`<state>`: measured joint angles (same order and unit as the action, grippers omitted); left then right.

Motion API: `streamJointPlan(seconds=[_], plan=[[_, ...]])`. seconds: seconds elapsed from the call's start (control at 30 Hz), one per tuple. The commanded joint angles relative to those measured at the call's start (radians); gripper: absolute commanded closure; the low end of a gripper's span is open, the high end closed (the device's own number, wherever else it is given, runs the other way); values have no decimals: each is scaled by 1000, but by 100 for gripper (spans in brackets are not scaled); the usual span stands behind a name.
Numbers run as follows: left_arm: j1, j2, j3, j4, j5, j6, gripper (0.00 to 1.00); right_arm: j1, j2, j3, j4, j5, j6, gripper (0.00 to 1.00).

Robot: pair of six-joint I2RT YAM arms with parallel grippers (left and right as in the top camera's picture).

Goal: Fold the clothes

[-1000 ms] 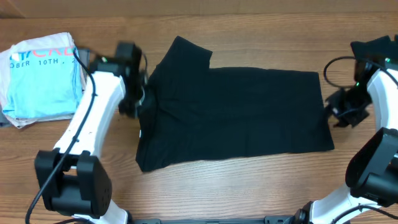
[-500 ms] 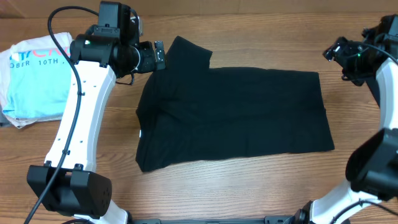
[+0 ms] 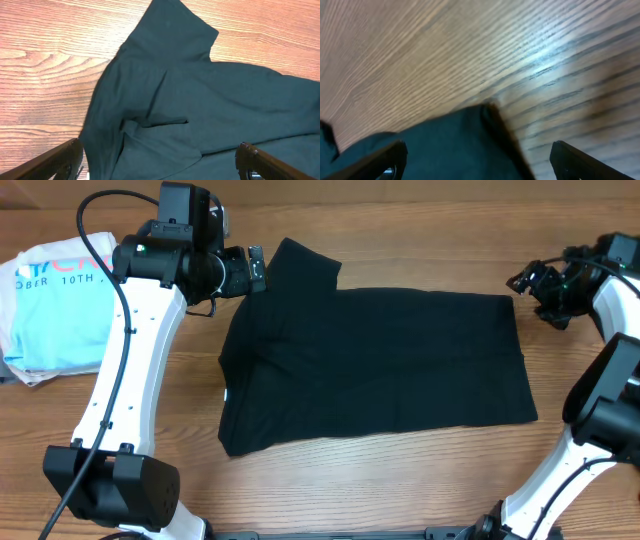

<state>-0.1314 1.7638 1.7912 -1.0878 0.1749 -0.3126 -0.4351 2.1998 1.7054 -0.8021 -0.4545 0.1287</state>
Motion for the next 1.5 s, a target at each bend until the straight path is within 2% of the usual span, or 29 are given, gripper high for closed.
streamJointPlan(seconds=[0.0,0.27,0.37,0.8,0.9,1.23,1.47], plan=[[-7,-2,13,0,-6,6,0,-13,43,18,10,-106,-59,4],[-7,-2,13,0,-6,6,0,-2,103,18,61,-212,-86,4],[-7,-2,13,0,-6,6,0,15,108,18,64,-211,-135,2],[-7,-2,13,0,-6,6,0,29,116,16,83,-190,-179,4],[-7,-2,13,0,-6,6,0,29,121,16,85,-232,-217,5],[-7,-2,13,0,-6,6,0,30,122,16,172,-373,-216,6],[-7,-2,13,0,-6,6,0,10,122,17,304,-626,-196,6]])
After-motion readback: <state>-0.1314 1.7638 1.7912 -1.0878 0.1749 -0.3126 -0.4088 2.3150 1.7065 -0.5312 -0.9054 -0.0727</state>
